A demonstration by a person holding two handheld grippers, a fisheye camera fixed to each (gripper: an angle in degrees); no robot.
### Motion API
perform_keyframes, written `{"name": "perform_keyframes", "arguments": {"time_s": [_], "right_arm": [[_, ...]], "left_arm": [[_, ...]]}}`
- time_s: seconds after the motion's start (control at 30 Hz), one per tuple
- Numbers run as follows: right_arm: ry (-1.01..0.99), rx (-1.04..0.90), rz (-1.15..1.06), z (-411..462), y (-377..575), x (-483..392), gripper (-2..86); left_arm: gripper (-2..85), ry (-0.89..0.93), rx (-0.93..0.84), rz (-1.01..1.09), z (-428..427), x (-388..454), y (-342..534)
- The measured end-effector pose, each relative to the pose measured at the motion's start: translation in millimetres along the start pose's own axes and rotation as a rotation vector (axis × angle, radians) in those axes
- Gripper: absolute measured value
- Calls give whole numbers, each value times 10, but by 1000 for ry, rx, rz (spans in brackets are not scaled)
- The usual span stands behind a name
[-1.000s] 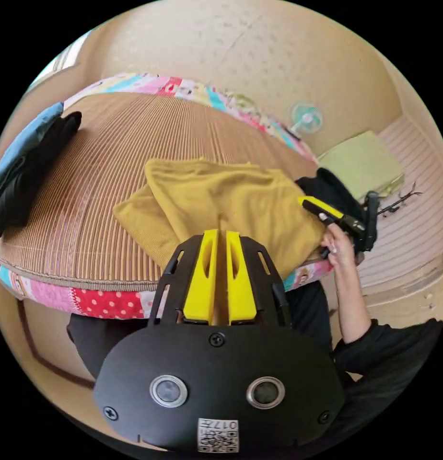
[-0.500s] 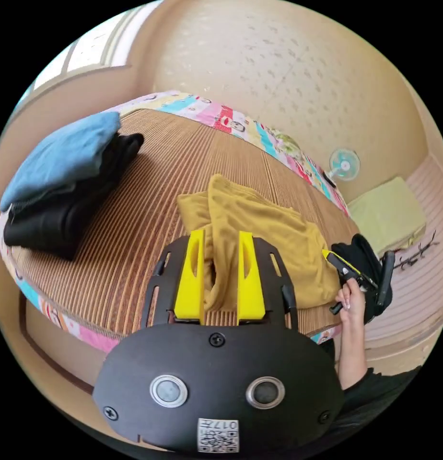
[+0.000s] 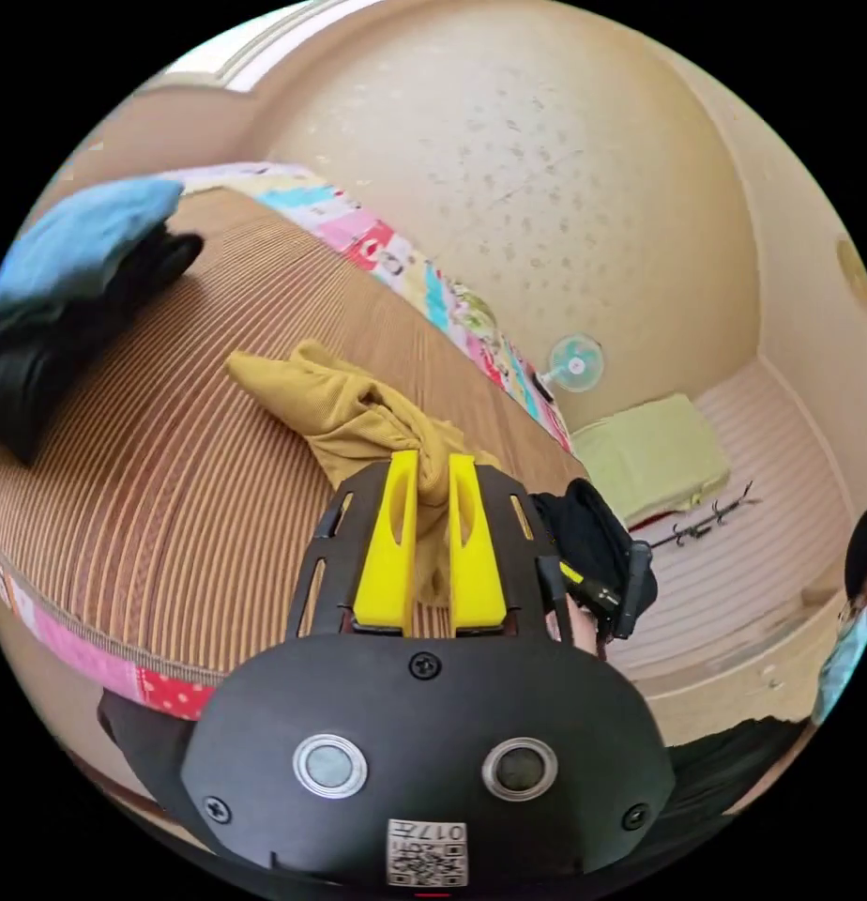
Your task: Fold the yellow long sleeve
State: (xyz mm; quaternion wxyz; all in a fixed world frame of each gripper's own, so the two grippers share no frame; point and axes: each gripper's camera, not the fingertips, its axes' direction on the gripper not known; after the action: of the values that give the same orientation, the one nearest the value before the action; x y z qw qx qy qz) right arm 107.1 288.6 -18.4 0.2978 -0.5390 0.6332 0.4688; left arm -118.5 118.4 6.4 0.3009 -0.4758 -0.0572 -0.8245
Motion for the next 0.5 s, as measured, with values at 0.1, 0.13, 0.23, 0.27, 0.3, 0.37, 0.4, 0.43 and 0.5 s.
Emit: {"name": "perform_keyframes", "arguments": {"time_s": [0.1,0.13,0.23,0.27,0.3,0.37,0.4,0.43,0.5], "right_arm": [[-186,-27,5,296,252,429,7],[-269,25,43,296,345,600,7],[-468,36,133,283,444,1003,11],[-517,35,181,233,497,1166,15],[-537,51,203,191,539,1247,16],[-513,139,335,-21,781,1574,27],[-485,154,373,-71,841,1644,30],[-435,206,431,-189,957,1757,38],[-391,318,489,-400,1109,1870,55]], "left_arm": [[55,97,-103,286,487,934,6],[55,140,-158,381,755,1248,126],[62,202,-351,471,1396,1743,567],[68,233,-406,493,1530,1837,750],[71,254,-417,496,1552,1855,826],[83,330,-388,449,1438,1735,990],[88,336,-373,423,1382,1662,1003],[100,326,-346,352,1263,1476,1016],[112,316,-319,259,1063,1158,1038]]}}
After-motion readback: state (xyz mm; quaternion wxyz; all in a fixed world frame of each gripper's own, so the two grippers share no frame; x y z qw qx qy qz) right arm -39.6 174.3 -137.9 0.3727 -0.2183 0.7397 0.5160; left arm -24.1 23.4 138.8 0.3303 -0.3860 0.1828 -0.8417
